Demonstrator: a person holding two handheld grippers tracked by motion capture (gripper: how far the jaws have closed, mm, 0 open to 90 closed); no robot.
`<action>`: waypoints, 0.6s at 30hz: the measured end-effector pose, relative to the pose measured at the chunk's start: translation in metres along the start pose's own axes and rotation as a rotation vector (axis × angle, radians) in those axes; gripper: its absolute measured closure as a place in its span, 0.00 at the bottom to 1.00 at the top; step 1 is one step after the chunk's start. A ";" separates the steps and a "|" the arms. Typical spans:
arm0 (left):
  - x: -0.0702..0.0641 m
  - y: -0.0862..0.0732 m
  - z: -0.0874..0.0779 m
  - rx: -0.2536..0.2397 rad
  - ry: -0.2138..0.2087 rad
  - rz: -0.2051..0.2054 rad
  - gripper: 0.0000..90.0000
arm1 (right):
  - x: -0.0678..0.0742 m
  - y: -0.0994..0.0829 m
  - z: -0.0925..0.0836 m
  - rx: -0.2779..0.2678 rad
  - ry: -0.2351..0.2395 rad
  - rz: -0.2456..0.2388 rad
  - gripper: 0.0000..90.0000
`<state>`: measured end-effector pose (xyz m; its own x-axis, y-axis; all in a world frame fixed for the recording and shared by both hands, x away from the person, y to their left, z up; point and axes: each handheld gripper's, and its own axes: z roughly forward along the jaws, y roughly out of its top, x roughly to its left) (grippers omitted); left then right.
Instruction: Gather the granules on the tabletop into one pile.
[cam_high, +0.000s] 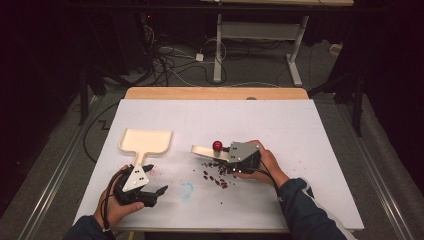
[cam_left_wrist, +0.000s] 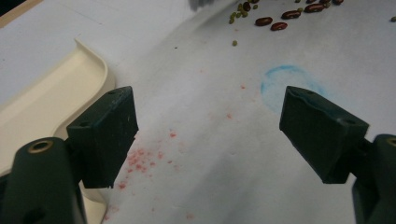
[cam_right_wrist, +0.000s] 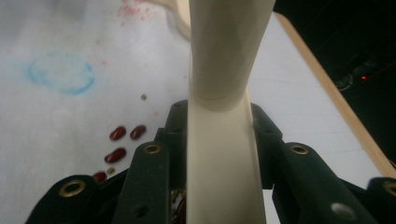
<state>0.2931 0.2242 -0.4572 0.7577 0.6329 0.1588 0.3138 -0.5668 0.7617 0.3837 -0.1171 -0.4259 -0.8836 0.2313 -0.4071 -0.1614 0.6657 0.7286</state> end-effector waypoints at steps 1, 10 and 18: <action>0.000 0.000 -0.001 -0.003 0.002 -0.003 0.20 | -0.001 0.004 -0.003 -0.008 0.003 0.031 0.75; 0.000 0.000 -0.006 -0.015 0.019 -0.009 0.20 | 0.020 0.037 -0.030 -0.045 0.101 0.309 0.75; 0.006 -0.005 -0.016 -0.042 0.058 -0.042 0.20 | 0.059 0.032 -0.036 -0.038 0.299 0.366 0.75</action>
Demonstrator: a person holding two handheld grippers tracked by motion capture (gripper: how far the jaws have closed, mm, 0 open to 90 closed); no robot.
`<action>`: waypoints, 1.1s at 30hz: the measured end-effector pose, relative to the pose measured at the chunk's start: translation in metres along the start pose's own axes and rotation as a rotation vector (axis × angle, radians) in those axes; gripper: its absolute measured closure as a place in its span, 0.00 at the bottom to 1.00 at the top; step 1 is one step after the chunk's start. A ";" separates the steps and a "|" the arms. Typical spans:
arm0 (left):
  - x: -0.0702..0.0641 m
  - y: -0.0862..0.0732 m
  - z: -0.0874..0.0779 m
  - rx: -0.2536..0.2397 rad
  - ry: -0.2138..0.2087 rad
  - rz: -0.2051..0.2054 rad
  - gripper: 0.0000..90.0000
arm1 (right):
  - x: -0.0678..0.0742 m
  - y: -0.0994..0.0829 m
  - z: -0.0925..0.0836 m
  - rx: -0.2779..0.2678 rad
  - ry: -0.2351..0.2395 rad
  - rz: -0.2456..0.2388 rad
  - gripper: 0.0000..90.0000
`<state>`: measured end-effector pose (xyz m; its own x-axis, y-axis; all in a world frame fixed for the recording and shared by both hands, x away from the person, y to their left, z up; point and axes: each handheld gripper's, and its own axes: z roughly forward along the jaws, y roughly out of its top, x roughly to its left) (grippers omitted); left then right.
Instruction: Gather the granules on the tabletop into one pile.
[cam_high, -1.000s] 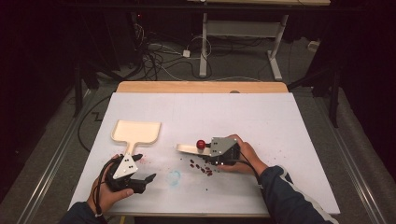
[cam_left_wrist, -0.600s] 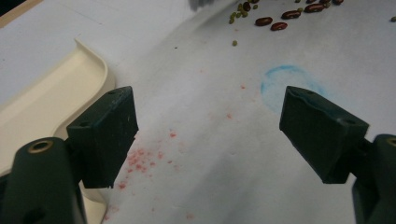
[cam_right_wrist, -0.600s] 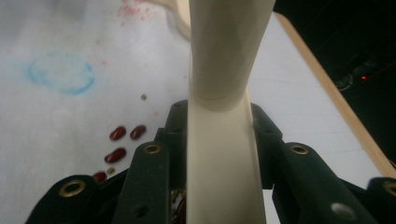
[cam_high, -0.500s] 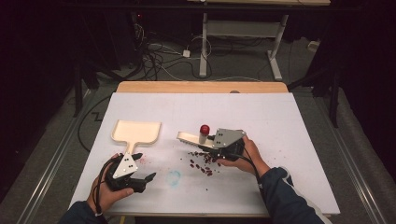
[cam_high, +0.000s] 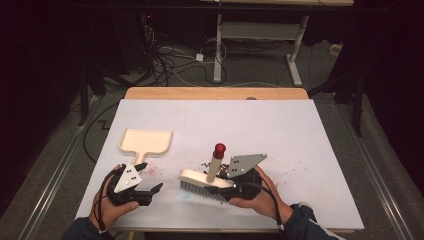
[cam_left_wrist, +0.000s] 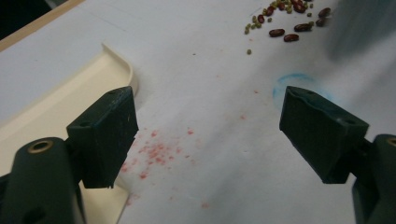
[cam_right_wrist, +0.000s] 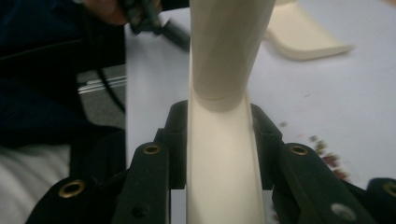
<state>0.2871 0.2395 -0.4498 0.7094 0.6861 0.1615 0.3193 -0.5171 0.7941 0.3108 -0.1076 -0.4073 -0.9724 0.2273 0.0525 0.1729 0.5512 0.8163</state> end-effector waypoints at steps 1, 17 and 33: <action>0.002 -0.001 -0.001 -0.006 0.007 -0.012 0.20 | 0.002 -0.003 0.003 0.012 0.016 0.010 0.75; 0.003 -0.002 0.001 -0.003 -0.014 -0.017 0.20 | -0.028 -0.020 0.024 0.074 -0.105 0.069 0.75; 0.002 -0.001 0.003 0.004 -0.021 -0.019 0.20 | -0.032 -0.002 0.006 -0.040 -0.284 0.163 0.75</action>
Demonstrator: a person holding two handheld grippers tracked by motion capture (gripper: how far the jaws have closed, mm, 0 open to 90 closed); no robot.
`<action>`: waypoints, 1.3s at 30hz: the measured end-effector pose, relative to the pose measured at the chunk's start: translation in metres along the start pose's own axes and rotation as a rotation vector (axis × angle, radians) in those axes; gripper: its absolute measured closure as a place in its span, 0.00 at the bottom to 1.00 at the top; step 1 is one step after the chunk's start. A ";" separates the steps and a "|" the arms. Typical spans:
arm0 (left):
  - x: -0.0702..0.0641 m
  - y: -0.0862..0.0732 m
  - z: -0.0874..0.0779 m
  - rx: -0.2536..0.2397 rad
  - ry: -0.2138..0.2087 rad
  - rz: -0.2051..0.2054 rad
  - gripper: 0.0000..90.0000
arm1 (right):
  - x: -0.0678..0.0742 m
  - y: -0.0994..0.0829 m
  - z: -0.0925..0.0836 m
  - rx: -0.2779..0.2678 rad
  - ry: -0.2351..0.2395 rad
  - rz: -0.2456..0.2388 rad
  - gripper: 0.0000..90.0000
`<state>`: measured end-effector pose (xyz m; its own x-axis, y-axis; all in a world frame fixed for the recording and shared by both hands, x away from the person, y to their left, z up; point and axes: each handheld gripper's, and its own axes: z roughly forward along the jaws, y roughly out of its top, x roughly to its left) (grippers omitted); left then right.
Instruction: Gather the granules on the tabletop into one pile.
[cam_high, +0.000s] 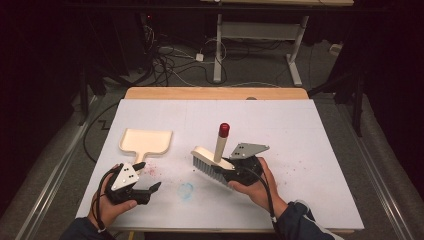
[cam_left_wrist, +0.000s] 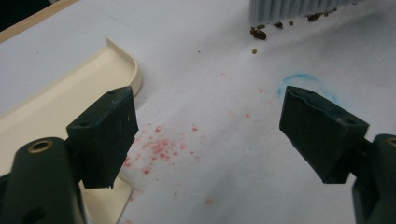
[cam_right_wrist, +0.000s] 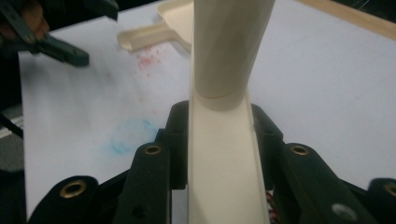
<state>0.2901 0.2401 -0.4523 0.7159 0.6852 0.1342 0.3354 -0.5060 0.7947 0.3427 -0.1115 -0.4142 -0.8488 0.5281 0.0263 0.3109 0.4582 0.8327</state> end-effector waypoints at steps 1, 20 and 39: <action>0.000 0.000 0.000 0.003 0.000 0.003 0.20 | 0.003 0.003 0.001 -0.016 0.006 0.013 0.75; -0.002 -0.001 0.002 0.015 -0.017 -0.002 0.20 | 0.001 -0.018 0.037 0.014 -0.144 0.297 0.75; -0.005 0.001 0.007 0.037 -0.037 0.020 0.20 | -0.016 -0.017 -0.029 -0.072 -0.182 0.283 0.75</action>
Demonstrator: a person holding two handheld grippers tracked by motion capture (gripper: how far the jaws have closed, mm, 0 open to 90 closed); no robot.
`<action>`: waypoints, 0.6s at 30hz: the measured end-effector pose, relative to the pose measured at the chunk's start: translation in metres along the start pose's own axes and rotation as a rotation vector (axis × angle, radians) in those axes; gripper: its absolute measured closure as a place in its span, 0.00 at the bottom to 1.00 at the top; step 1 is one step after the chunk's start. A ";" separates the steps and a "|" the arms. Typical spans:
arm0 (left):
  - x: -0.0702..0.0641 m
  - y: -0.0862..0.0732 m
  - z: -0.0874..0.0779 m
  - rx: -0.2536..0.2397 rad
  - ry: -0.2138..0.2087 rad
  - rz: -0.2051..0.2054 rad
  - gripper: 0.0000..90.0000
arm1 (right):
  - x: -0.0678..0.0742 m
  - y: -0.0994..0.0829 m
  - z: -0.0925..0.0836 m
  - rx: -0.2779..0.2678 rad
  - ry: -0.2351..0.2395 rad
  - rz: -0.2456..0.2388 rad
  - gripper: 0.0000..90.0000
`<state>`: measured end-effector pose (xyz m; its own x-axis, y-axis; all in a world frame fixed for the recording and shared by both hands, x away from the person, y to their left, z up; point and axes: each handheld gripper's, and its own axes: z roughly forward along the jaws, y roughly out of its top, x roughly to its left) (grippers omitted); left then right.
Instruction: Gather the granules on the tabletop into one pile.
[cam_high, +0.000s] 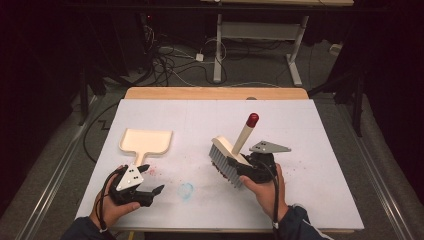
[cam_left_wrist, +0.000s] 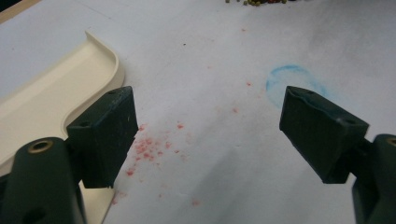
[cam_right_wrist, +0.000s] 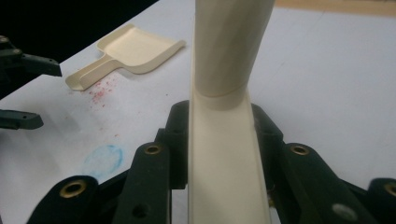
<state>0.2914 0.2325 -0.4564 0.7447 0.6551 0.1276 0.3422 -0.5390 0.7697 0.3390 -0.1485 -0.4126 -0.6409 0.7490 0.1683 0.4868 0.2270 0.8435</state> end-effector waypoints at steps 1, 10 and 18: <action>0.000 0.000 0.000 0.000 0.000 0.000 0.20 | -0.001 0.002 -0.006 -0.009 -0.011 -0.021 0.75; -0.002 0.001 0.000 0.005 0.013 0.010 0.20 | -0.027 -0.001 -0.040 -0.028 -0.228 -0.130 0.75; -0.002 0.002 0.001 0.009 0.021 0.016 0.20 | -0.050 -0.016 -0.032 0.041 -0.412 -0.189 0.75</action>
<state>0.2910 0.2291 -0.4559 0.7379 0.6572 0.1534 0.3351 -0.5541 0.7620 0.3443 -0.2096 -0.4183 -0.4351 0.8754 -0.2106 0.4122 0.4016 0.8178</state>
